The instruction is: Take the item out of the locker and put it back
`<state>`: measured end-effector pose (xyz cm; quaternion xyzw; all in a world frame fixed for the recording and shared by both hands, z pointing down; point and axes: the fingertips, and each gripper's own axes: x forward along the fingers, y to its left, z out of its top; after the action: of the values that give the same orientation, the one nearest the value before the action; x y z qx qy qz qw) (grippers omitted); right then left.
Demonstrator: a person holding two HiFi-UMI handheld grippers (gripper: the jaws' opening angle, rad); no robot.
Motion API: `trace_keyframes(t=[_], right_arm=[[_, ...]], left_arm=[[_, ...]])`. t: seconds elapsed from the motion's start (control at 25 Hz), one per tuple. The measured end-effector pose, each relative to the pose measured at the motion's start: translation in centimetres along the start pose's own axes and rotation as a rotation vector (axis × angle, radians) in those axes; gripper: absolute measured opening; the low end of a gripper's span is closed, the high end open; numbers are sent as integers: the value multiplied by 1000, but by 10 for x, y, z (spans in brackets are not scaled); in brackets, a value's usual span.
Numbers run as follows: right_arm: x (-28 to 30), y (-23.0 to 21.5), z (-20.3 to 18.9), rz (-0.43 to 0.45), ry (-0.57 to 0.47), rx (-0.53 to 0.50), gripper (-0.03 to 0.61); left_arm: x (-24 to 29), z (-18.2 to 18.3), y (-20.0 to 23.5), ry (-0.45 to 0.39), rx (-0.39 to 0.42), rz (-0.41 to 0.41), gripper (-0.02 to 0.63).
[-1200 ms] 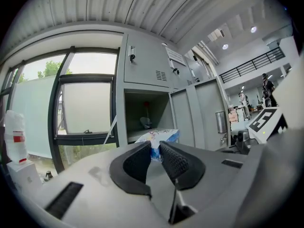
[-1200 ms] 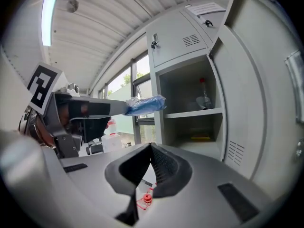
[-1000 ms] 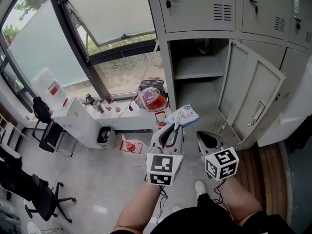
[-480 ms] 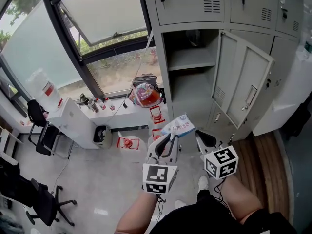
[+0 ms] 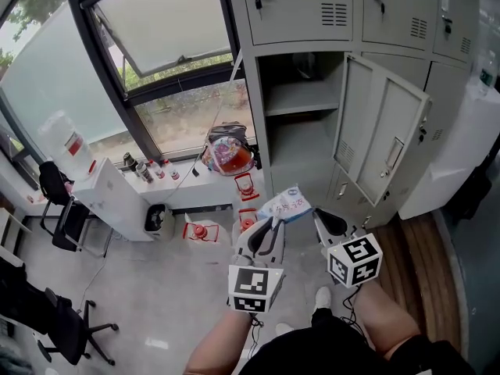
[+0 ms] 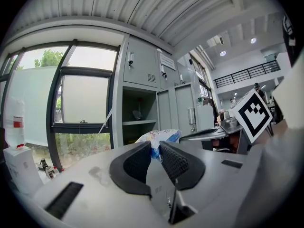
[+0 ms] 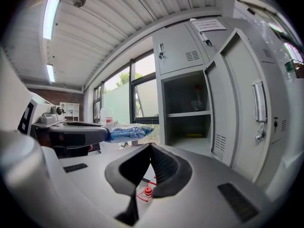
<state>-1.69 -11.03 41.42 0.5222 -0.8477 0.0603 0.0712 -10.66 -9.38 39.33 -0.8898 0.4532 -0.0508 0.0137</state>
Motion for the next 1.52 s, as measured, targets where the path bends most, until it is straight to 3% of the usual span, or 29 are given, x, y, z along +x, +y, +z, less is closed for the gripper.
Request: trace_keyframes(t=[0.92, 1.52], right_arm=[[8, -22, 7, -7, -22, 15, 52], [59, -78, 29, 35, -32, 3, 52]], left_arm=[[29, 16, -2, -14, 25, -6, 63], [113, 51, 12, -46, 59, 16, 63]])
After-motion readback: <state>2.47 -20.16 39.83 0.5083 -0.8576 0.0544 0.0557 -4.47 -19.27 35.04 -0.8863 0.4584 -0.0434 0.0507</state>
